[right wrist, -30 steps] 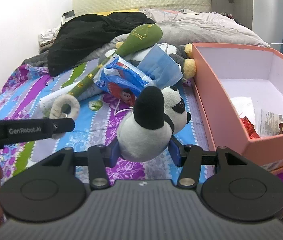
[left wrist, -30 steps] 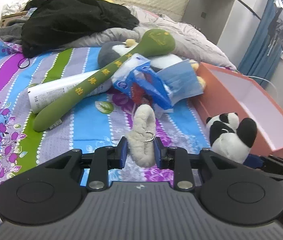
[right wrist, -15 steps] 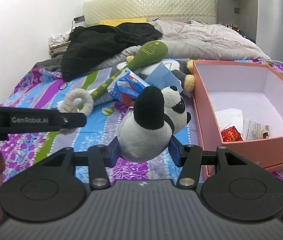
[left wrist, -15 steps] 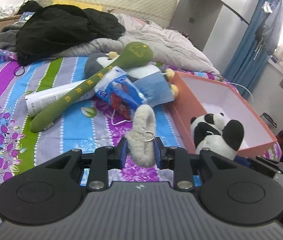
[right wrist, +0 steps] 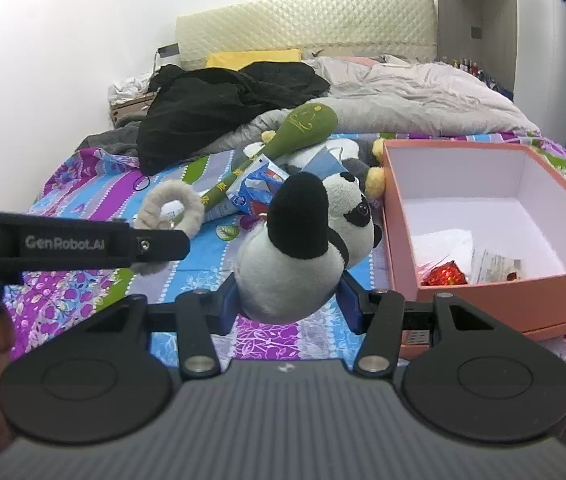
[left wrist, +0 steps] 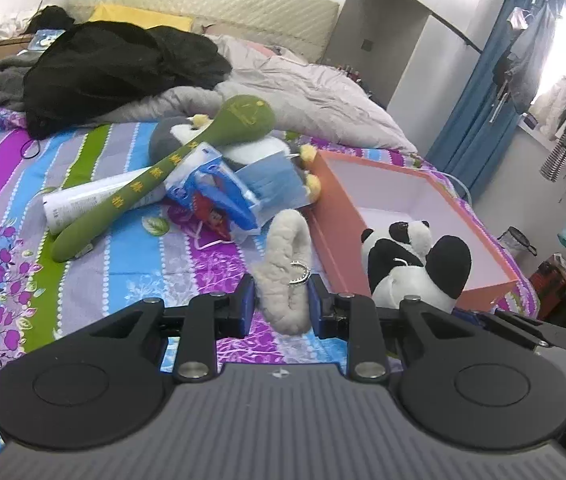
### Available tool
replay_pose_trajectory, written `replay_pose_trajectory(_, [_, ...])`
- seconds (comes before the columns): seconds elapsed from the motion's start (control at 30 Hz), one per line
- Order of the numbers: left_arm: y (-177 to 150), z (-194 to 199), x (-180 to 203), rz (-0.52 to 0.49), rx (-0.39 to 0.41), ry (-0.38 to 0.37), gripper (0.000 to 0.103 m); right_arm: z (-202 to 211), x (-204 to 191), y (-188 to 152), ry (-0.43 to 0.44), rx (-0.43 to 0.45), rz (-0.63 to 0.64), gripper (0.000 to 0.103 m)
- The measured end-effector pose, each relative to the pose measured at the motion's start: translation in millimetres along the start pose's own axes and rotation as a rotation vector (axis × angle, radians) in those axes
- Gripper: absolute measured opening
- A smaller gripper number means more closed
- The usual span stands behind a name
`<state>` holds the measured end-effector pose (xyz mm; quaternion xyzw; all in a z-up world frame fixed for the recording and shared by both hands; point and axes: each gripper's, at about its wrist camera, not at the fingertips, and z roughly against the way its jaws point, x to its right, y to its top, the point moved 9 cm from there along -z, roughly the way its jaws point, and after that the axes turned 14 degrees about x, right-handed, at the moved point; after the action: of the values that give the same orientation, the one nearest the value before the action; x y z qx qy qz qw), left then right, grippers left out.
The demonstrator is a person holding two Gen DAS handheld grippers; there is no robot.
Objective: Organize soft objects
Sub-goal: 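Carry the hair tie and panda plush with both grippers toward the pink box, then lower the panda into the box and open the right gripper while the left holds the hair tie above it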
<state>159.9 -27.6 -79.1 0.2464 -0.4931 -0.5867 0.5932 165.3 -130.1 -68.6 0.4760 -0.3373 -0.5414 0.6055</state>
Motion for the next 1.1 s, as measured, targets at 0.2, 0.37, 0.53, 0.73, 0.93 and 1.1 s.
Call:
replay_pose_trajectory(0.2, [3.7,-2.9,35.1,-0.013,0.002,-0.051,0.032,18.8,22.2,10.3,-0.045,0.019,-0.002,0.054])
replay_pose_trajectory(0.37, [-1.2,-5.1,70.2,-0.049,-0.017,-0.109,0.032,40.7,51.5,13.1,-0.099,0.019,-0.009,0.054])
replay_pose_trajectory(0.53, [-13.3,-7.3,100.8,-0.064,-0.060,-0.170,0.032,58.9,80.7,8.3,-0.166,0.012,-0.024,0.054])
replay_pose_trajectory(0.73, [-19.9,-23.2,131.1,-0.091,-0.089,-0.236,0.032,63.4,102.1,0.5,-0.212,0.021,-0.041,0.054])
replay_pose_trajectory(0.93, [-18.4,-61.1,148.2,-0.122,-0.132,-0.274,0.032,55.0,123.3,0.3,-0.256,0.039,-0.029,0.054])
replay_pose_trajectory(1.1, [-8.0,-91.7,161.9,-0.159,-0.148,-0.280,0.032,41.6,151.8,13.9,-0.299,0.054,-0.022,0.054])
